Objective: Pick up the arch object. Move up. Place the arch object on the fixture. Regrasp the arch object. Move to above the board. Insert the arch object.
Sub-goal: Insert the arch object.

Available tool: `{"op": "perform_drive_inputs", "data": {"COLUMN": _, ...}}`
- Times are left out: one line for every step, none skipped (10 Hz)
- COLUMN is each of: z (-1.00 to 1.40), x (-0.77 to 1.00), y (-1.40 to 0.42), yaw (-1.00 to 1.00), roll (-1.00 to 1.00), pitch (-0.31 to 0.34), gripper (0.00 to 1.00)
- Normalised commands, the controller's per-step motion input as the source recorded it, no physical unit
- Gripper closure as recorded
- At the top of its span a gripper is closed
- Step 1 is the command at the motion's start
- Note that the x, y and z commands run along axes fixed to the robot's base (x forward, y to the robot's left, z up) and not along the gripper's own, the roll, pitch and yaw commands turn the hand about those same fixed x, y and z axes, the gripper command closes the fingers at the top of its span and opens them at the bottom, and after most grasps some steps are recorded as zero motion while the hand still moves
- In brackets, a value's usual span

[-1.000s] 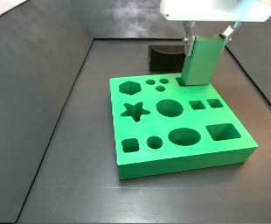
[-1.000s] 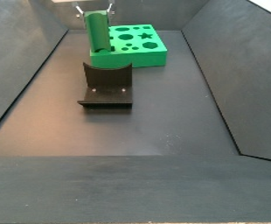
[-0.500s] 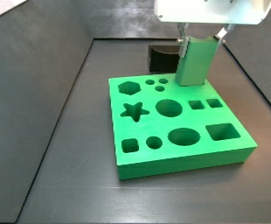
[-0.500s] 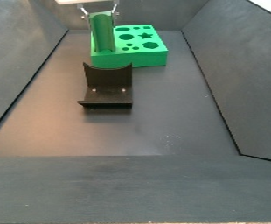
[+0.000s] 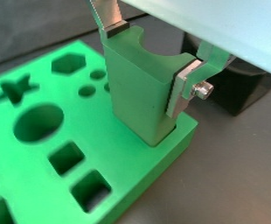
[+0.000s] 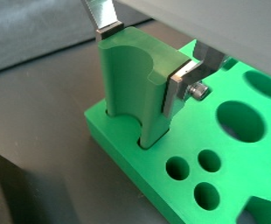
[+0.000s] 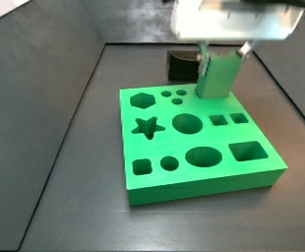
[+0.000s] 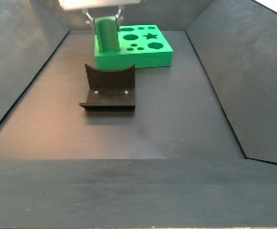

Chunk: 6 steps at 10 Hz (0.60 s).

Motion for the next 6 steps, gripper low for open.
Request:
{"op": "perform_drive_inputs", "data": {"z": -0.46, "x": 0.09, "y": -0.06, "yaw": 0.29, "roll": 0.25, "pitch": 0.0, "gripper": 1.0}}
{"op": "perform_drive_inputs", "data": {"z": -0.44, "x": 0.13, "y": 0.0, "yaw": 0.17, "roll": 0.18, "pitch": 0.0, "gripper": 1.0}}
{"op": "perform_drive_inputs", "data": {"z": -0.35, "x": 0.22, "y": 0.0, "yaw": 0.0, "roll": 0.02, "pitch": 0.021, "gripper": 1.0}}
{"op": "perform_drive_inputs", "data": {"z": -0.16, "x": 0.06, "y": 0.03, "yaw": -0.04, "roll": -0.02, "pitch": 0.0, "gripper": 1.0}}
{"op": "perform_drive_inputs", "data": {"z": -0.02, "x": 0.0, "y": 0.28, "yaw": -0.19, "roll": -0.22, "pitch": -0.054, "gripper": 1.0}}
{"op": "perform_drive_inputs", "data": {"z": 0.0, "x": 0.0, "y": 0.0, "yaw": 0.0, "roll": 0.0, "pitch": 0.0, "gripper": 1.0}}
